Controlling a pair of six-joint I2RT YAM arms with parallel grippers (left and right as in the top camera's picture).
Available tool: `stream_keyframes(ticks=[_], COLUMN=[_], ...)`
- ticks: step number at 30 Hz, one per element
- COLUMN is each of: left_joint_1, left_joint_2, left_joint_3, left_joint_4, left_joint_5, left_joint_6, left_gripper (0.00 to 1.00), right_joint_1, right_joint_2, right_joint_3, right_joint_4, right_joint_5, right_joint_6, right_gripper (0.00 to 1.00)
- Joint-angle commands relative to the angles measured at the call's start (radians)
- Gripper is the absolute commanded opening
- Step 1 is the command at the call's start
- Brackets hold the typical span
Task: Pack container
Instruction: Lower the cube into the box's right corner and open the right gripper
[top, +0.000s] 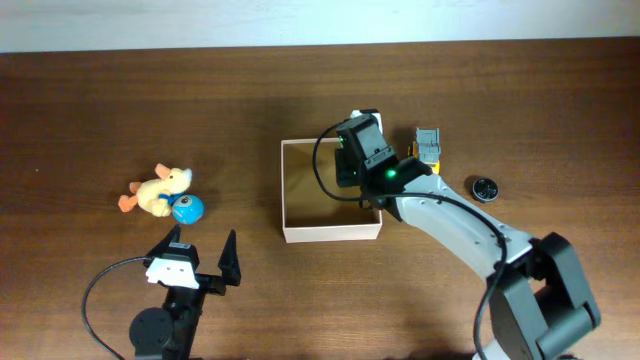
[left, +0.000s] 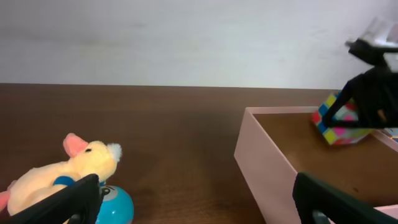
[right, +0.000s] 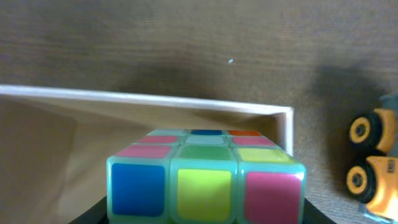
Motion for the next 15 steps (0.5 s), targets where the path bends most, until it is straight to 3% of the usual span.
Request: stream_keyframes(ticks=[1, 13, 15], left_joint_1=[-0.005, -0.005, -0.005], left_joint_2=[-0.010, -0.010, -0.010], left_joint_3=[-0.006, -0.006, -0.006], left_joint_4=[0.002, 0.002, 0.002], left_joint_5=[0.011, 0.011, 0.011], left_joint_6=[0.019, 0.019, 0.019], left_gripper=[0.99, 0.99, 0.99], right_joint_1=[0.010, 0.010, 0.010], right_joint_2=[0.021, 0.022, 0.022], right_joint_3=[0.013, 0.013, 0.013], right_joint_4=[0.003, 0.007, 0.007], right_joint_5=[0.016, 0.016, 0.016], right_joint_6=[0.017, 0.028, 0.028], right_gripper=[0.53, 0.53, 0.58])
